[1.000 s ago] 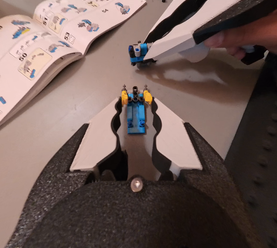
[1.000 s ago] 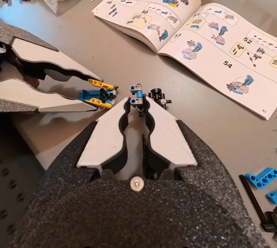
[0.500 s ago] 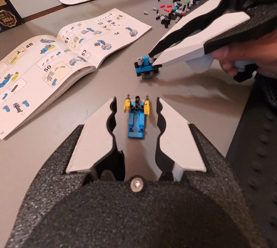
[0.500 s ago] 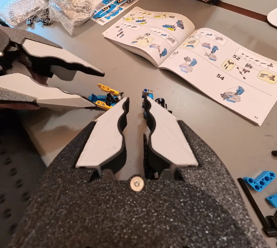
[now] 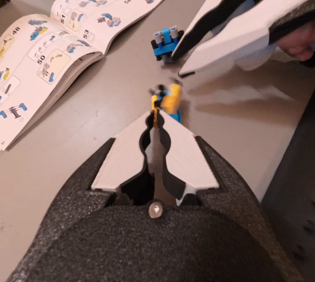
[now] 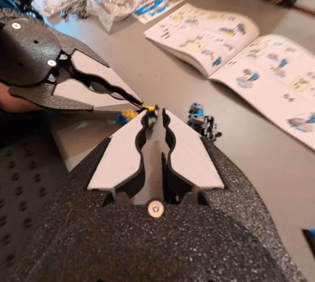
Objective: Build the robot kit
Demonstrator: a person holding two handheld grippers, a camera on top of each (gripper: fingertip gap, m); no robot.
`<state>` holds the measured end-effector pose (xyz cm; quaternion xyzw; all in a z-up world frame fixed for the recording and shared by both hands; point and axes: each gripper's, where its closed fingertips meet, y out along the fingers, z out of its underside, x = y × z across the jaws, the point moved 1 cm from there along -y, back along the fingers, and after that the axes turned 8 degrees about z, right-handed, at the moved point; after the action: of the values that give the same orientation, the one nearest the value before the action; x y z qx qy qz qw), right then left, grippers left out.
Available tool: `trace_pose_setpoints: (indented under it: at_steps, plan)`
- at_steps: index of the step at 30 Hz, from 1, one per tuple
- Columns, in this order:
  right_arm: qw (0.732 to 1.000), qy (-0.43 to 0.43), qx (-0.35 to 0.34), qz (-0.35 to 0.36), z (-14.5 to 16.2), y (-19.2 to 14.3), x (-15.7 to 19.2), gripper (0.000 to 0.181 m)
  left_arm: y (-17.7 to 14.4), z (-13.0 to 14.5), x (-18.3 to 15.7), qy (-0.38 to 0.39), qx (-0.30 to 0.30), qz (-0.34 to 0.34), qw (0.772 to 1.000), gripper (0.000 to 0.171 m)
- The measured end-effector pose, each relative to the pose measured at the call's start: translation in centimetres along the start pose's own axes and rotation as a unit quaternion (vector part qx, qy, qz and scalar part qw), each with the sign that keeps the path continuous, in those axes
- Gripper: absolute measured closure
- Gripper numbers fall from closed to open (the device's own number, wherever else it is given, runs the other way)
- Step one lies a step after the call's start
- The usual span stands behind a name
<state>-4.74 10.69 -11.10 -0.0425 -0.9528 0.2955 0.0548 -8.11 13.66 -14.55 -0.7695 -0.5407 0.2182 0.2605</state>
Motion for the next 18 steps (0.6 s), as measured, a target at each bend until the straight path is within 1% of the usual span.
trace_pose_setpoints:
  at_steps: [1,3,7,9,12,14,15,18]
  plan:
    - [1.000,0.006,0.019,-0.012,0.6,0.5,0.4,0.164,0.1,0.1,-0.1,0.002,0.004,0.000,1.000,0.170]
    - [0.999,0.006,0.037,-0.022,1.2,1.1,0.8,0.165,0.1,0.1,-0.2,0.012,0.006,-0.005,1.000,0.170]
    - [0.998,0.034,0.032,-0.033,1.0,1.2,0.7,0.166,0.1,0.1,-0.2,0.007,0.005,0.000,1.000,0.170]
    - [0.995,0.066,0.042,-0.061,1.2,1.3,0.9,0.160,0.1,0.1,-0.3,0.011,0.006,-0.003,1.000,0.170]
    - [0.987,0.128,0.025,-0.099,0.3,1.2,1.1,0.155,0.1,0.0,-0.3,0.015,0.007,-0.006,1.000,0.170]
    - [0.980,0.159,0.044,-0.112,0.8,1.6,1.1,0.150,0.1,0.0,-0.3,0.014,0.006,-0.006,1.000,0.170]
    - [0.980,0.155,0.055,-0.115,1.2,1.7,1.4,0.153,0.1,0.0,-0.4,0.013,0.006,-0.005,1.000,0.170]
    - [0.990,0.099,0.044,-0.087,1.1,1.6,1.4,0.155,0.1,0.0,-0.4,0.010,0.004,-0.003,1.000,0.170]
